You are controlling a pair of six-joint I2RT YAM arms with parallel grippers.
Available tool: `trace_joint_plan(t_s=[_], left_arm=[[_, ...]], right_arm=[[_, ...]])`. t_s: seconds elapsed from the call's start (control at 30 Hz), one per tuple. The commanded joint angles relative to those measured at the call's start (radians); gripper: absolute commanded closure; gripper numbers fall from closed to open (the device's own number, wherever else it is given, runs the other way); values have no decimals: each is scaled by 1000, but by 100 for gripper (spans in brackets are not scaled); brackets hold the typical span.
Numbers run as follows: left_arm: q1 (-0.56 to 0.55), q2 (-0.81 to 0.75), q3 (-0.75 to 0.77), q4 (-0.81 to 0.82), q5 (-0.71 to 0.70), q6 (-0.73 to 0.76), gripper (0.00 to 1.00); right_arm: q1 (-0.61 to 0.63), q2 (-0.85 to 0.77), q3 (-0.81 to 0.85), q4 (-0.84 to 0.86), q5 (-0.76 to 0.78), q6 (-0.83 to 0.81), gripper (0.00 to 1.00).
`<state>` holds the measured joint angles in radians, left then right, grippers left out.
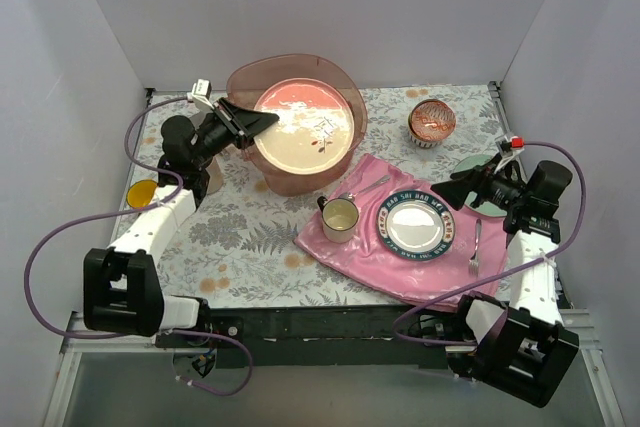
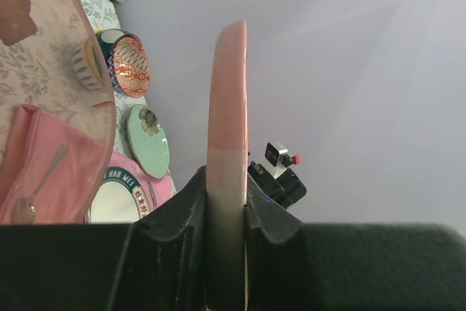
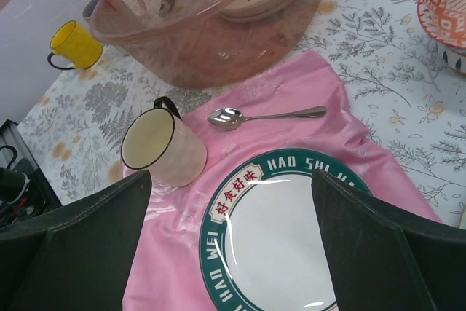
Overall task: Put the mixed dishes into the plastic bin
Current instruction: Place the plate in the plastic bin.
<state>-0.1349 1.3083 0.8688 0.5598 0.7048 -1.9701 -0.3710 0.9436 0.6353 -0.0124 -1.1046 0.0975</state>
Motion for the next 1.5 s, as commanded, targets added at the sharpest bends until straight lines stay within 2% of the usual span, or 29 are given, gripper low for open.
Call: trace_joint_plan(t_s=[0.0, 0.1, 0.67, 0.97, 1.2, 1.47], left_arm=[[38, 29, 134, 40, 64, -29, 100], [58, 72, 173, 11, 79, -9, 100], [112, 318, 412, -90, 105, 45, 100], [113, 437, 539, -207, 94, 102, 100], [113, 525, 650, -374, 52, 175, 100], [112, 623, 731, -449, 22, 189, 100]], right_arm=[[-28, 12, -40, 129, -107, -38, 1], [-37, 15, -45, 95, -152, -84, 2], [-37, -2, -29, 48, -117, -130, 1], [-37, 0, -28, 40, -113, -140, 1], [-39, 6, -26, 35, -112, -145, 2], [-37, 11, -23, 31, -107, -153, 1]])
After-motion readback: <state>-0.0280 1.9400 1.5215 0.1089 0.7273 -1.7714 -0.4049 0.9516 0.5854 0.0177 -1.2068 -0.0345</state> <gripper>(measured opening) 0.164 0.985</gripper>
